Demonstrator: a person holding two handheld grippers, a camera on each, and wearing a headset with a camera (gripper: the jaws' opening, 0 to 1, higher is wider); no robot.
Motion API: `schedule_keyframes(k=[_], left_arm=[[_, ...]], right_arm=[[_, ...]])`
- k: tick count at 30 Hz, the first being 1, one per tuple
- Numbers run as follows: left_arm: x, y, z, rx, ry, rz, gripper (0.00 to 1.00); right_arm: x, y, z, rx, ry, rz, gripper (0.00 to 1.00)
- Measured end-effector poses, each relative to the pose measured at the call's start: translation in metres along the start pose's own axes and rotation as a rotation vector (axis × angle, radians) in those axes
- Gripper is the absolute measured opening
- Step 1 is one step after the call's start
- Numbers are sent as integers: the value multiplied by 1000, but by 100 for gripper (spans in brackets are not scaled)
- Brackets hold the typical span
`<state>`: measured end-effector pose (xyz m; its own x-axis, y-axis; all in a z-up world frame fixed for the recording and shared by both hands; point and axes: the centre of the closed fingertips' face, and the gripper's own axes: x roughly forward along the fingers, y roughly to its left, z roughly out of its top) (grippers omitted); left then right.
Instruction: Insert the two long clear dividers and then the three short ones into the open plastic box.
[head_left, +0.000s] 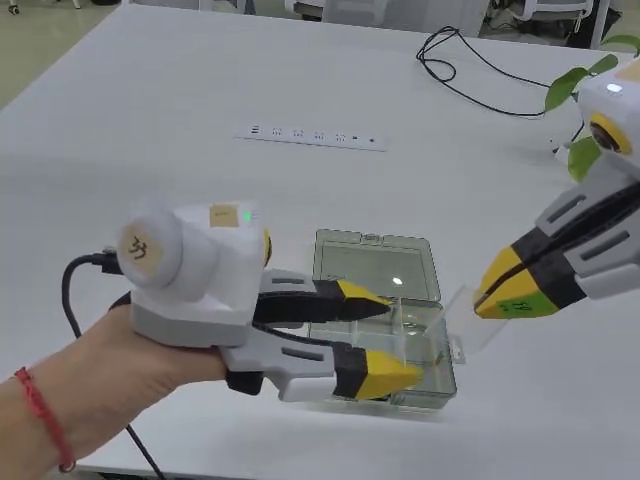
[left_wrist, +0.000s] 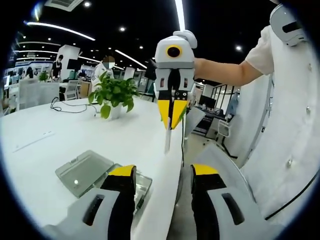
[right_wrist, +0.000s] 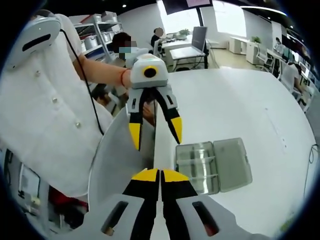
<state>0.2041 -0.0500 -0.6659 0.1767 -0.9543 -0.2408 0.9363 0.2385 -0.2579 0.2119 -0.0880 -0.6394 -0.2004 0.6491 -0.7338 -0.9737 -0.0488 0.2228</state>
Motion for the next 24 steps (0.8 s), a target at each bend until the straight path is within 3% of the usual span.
schedule_keyframes(k=[12,24], left_arm=[[-18,16,-9,14,20,68,62],[-30,28,-24,12,49,103,75]], right_arm=[[0,-22,-14,-1,43,-54,3],[14,-45,-36,-49,143,-126,3]])
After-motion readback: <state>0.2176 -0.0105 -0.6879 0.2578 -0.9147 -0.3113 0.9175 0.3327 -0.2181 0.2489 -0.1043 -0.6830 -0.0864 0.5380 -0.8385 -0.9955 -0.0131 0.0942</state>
